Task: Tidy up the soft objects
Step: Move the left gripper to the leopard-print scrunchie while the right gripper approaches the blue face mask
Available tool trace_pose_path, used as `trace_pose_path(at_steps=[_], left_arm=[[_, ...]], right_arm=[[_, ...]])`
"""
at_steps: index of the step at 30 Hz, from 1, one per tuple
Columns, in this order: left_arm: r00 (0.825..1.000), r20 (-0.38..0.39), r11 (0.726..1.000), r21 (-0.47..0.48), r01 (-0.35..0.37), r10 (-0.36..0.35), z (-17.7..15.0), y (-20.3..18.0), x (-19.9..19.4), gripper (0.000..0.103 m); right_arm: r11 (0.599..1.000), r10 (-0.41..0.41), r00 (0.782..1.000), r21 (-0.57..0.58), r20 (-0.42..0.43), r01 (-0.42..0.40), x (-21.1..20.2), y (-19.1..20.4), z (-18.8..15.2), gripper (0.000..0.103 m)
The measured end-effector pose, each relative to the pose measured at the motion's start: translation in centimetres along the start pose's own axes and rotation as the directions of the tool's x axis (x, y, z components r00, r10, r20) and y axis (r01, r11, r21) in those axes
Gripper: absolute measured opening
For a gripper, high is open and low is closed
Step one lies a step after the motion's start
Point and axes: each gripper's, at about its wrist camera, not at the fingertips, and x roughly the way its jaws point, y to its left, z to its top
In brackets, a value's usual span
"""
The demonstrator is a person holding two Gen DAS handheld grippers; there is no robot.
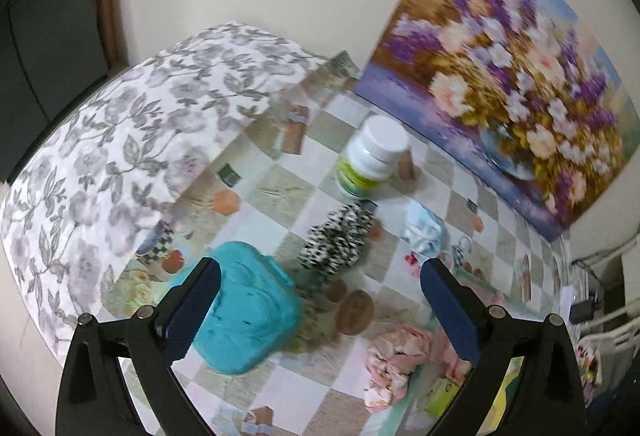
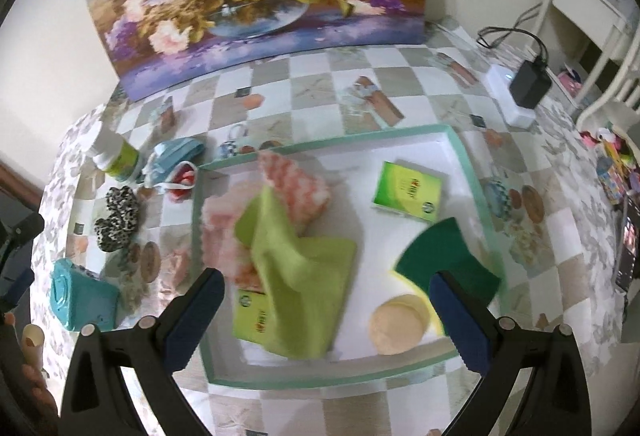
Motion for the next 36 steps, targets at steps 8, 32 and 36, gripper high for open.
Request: trace_pose_path(at_steps=[8, 32, 36], left_arm=[[0.999, 0.041, 0.999, -0.034, 0.013, -0.012, 1.1, 2.0, -0.1, 0.1], [0.994, -0.106, 0.996, 0.088, -0.03, 0.039, 4.2, -3.4, 8.2, 0.1], [0.99, -0.13, 0.994, 0.102, -0.036, 0.049, 4.3, -3.9, 9.9, 0.089]], right_arm=[[0.994, 0.078, 0.997, -0.073, 0.011, -0.077, 0.5, 3.9, 0.4, 0.103], [0.964, 0.242, 0.967, -0.135, 0.079, -0.23, 5.2, 10.2, 7.7, 0.095], [0.955, 0.28, 0.96, -0.113, 0.032, -0.274, 7.3, 10.6, 9.3, 0.094]])
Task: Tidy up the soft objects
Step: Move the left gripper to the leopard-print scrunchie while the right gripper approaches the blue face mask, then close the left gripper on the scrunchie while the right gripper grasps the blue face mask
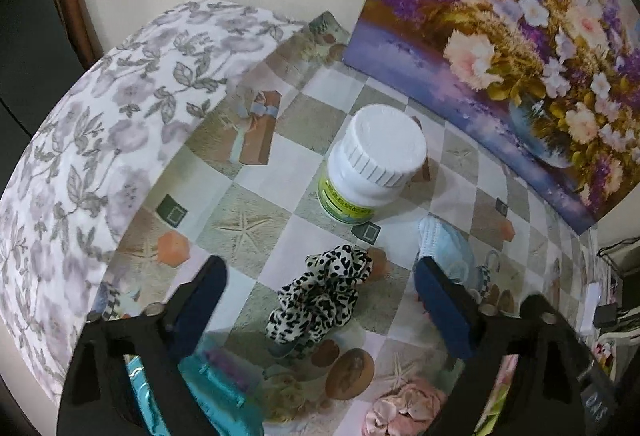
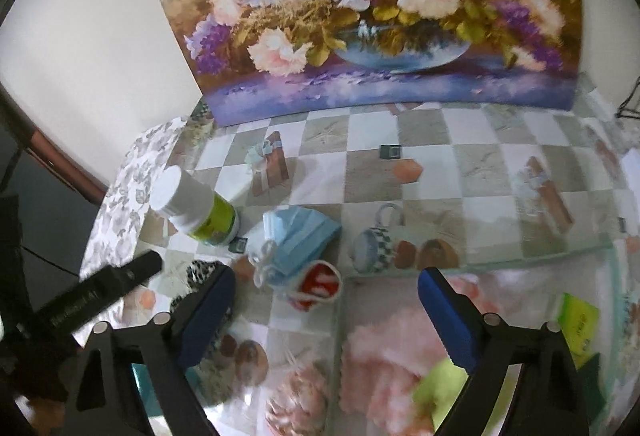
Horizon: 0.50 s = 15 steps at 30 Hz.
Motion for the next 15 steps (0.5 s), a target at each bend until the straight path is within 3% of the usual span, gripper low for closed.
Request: trace_pose_path(at_steps=[7, 15], left_arm=[[0.999, -0.054, 0.999, 0.047, 0.001, 0.001, -0.4, -1.3, 2.4, 0.081], [0.996, -0.084, 0.999, 0.052, -0.016, 0.02, -0.7, -1.2, 4.0, 0.08]], right_arm=[[0.999, 0.029, 0.996, 0.024, -0.088, -0.027, 3.9, 0.4, 1.6, 0.089], [0.998, 0.048, 0.987, 0.036, -0.152, -0.043, 7.0, 0.9, 1.9, 0.077]])
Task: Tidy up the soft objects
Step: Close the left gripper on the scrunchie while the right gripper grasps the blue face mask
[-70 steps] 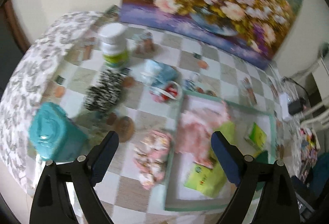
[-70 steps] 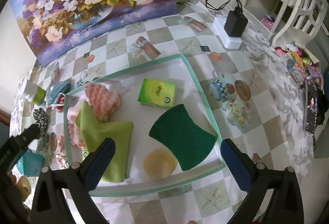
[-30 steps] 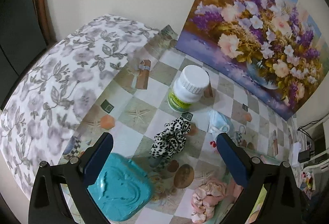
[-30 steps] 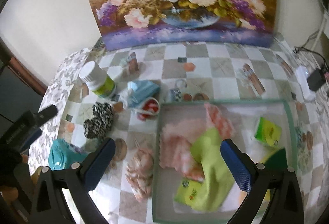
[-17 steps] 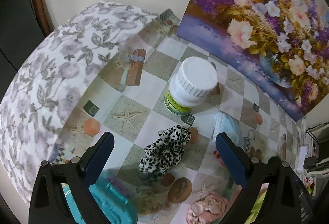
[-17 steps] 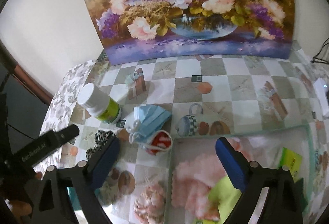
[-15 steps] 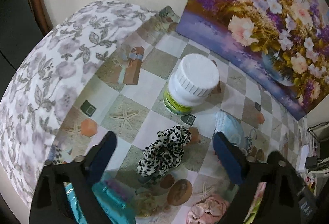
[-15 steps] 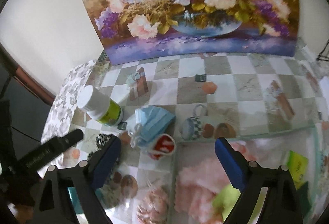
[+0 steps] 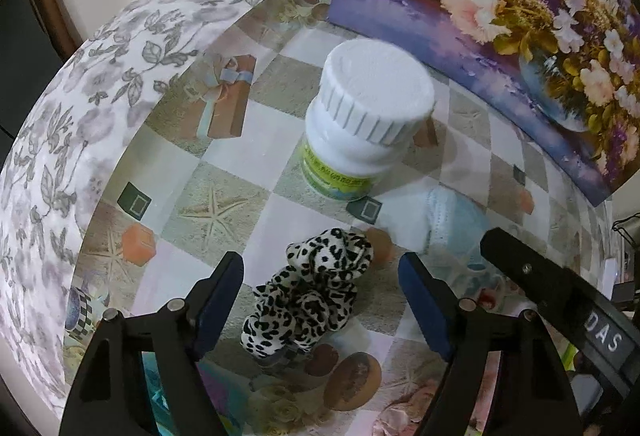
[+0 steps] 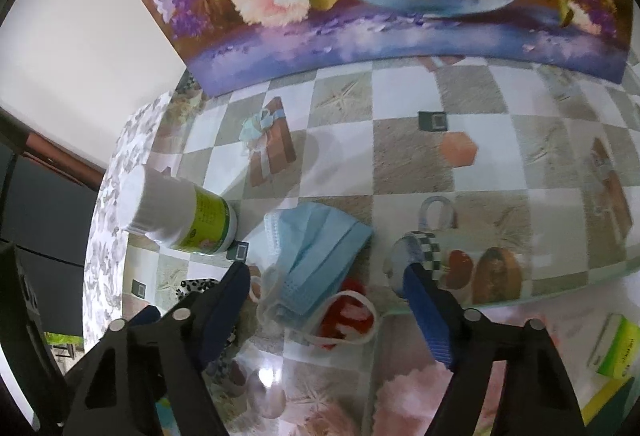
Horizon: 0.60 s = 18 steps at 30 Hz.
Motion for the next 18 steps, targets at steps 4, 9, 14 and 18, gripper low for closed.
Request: trace_pose_path(at_steps=[4, 9, 14, 18], left_arm=[[1.0, -0.024, 1.0, -0.005, 0.004, -0.004, -0.1, 0.1, 1.0, 0.073], [0.999, -0.049, 1.0, -0.001, -0.006, 0.006, -0.4, 0.0, 2.4, 0.066], [0.998, -0.066, 1.0, -0.002, -0.015, 0.015, -0.9, -0.2, 3.6, 0.051], [0.999, -0.052, 1.0, -0.001, -0.013, 0.013, -1.1, -0.5, 3.7, 0.041]], right_arm=[[1.0, -0.01, 1.0, 0.0, -0.024, 0.01, 1.4, 0.2, 0.2, 0.068], [1.0, -0.005, 0.998, 0.0, -0.056, 0.005, 3.1, 0.2, 0.0, 0.053], [1.0, -0.019, 0.998, -0.018, -0.056, 0.018, 4.1, 0.4, -0.2, 0.043], [0.999, -0.035, 0.998, -0.037, -0.049, 0.033, 4.2, 0.7, -0.2, 0.039]])
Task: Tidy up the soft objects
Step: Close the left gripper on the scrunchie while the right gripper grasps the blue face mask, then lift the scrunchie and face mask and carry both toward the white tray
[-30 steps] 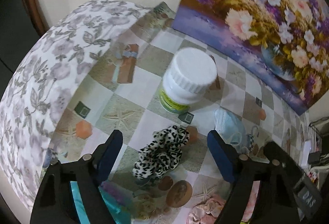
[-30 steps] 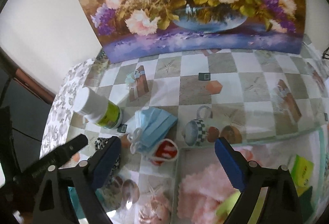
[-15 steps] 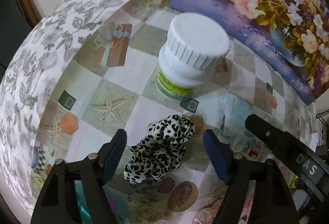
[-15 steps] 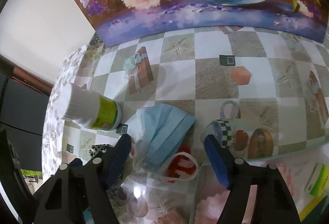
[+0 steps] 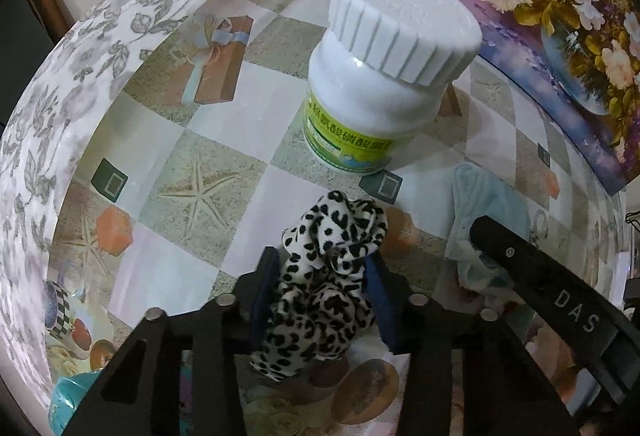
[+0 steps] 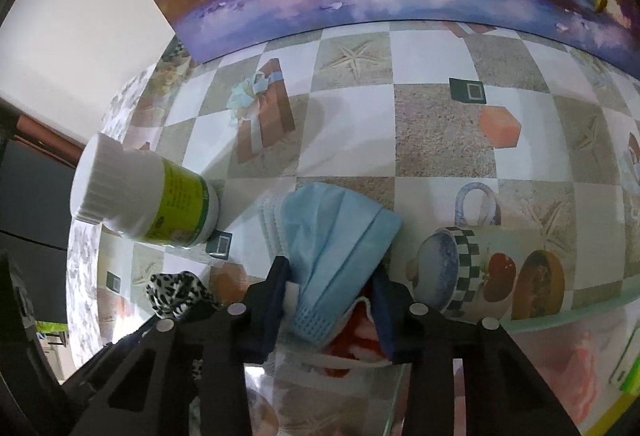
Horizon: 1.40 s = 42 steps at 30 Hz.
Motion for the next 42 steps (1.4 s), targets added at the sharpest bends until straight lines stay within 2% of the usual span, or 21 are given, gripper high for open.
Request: trace_pose_path(at_steps=[5, 15, 23, 30, 37, 42], left_arm=[[1.0, 0.006, 0.999, -0.027, 0.029, -0.029, 0.1, 0.4, 0.2, 0.033], [0.997, 0.039, 0.997, -0.037, 0.064, -0.063, 0.8, 0.8, -1.1, 0.03], [0.993, 0.071, 0.994, -0.04, 0.1, -0.097, 1.4, 0.4, -3.5, 0.029], [0.983, 0.129, 0.99, -0.041, 0.134, -0.128, 1.7, 1.3, -6.0, 0.029], [0.97, 0.173, 0.984, -0.018, 0.175, -0.169, 1.2, 0.5, -8.9, 0.029], [0.961, 0.201, 0.981, 0.01, 0.192, -0.19, 0.3, -0.2, -11.4, 0.029]], right_arm=[[1.0, 0.005, 1.0, -0.004, 0.01, -0.005, -0.2, -0.1, 0.1, 0.032], [0.997, 0.056, 0.996, -0.048, 0.069, -0.053, -1.9, 0.4, 0.0, 0.018], [0.996, 0.057, 0.991, -0.076, 0.119, -0.048, -4.4, 0.9, 0.1, 0.017], [0.994, 0.087, 0.978, -0.085, 0.189, -0.072, -8.0, 1.3, -0.3, 0.017], [0.996, 0.078, 0.964, -0.065, 0.255, -0.063, -11.9, 0.9, -2.3, 0.017], [0.998, 0.059, 0.96, -0.026, 0.272, -0.054, -14.2, -0.2, -4.6, 0.017]])
